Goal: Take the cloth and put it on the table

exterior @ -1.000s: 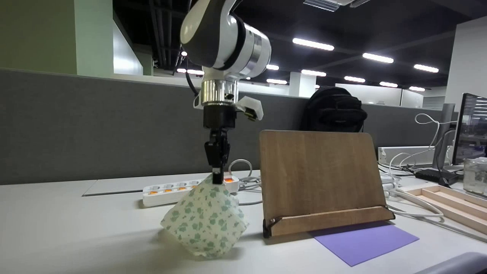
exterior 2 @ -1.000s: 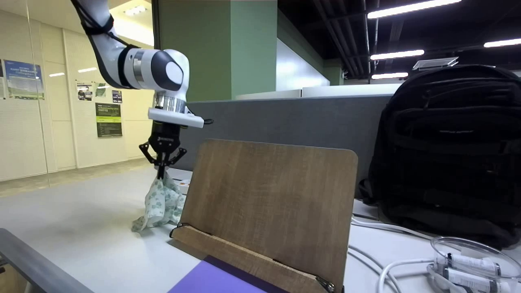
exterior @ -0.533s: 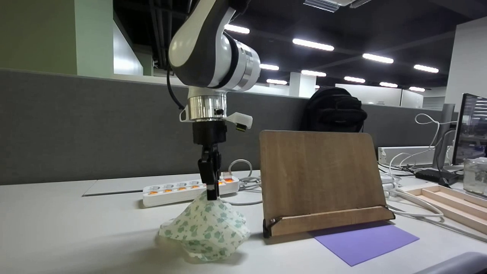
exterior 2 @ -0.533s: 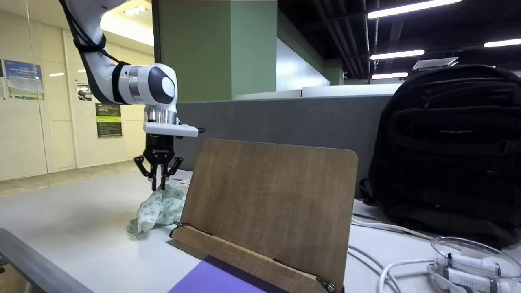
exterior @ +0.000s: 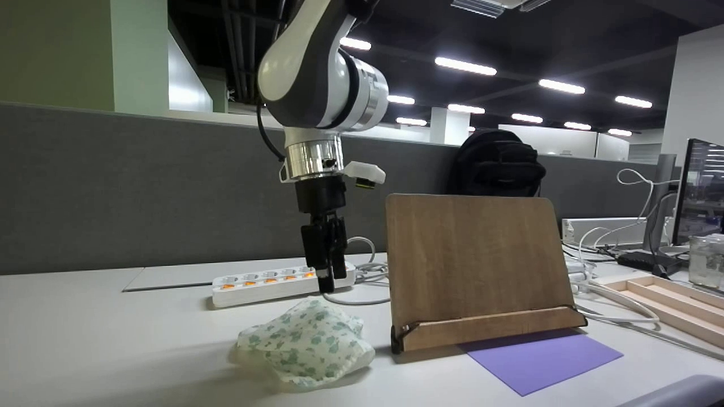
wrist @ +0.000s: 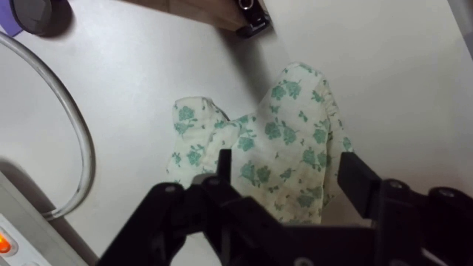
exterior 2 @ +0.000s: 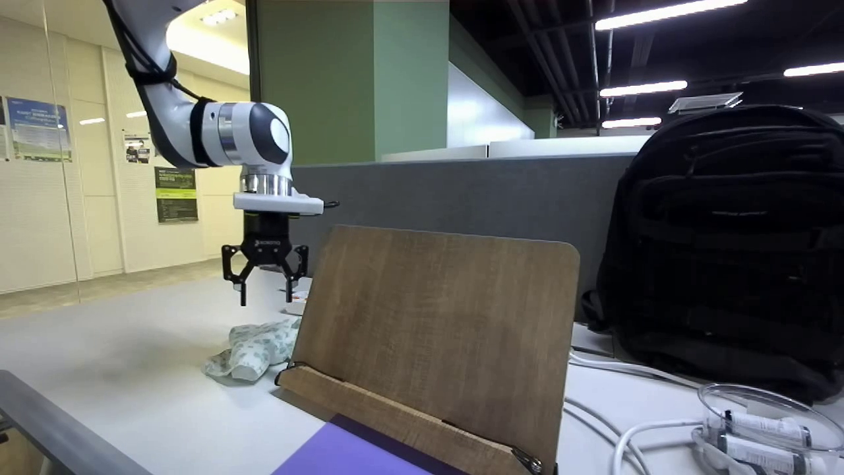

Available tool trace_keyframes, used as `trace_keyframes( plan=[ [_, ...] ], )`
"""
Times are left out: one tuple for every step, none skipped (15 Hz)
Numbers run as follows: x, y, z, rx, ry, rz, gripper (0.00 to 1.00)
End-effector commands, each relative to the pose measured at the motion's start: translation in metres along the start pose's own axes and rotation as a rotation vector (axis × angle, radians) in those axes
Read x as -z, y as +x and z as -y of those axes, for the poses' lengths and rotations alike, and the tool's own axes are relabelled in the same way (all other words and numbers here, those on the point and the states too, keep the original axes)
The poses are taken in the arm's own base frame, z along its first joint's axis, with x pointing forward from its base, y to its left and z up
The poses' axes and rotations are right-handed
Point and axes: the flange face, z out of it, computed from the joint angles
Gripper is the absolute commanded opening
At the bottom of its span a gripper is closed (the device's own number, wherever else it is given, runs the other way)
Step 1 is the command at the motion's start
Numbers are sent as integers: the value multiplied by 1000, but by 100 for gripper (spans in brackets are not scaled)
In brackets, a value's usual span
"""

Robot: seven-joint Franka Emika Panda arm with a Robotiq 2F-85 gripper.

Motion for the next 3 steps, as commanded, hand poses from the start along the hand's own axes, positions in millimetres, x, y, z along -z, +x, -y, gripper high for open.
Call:
trace_keyframes(
  plan=[
    [16,-4,-6,-54,-62,8,100],
    [17,-4,-7,-59,-70,9,100],
    [18,-6,-8,-71,-70,13,100]
  ],
)
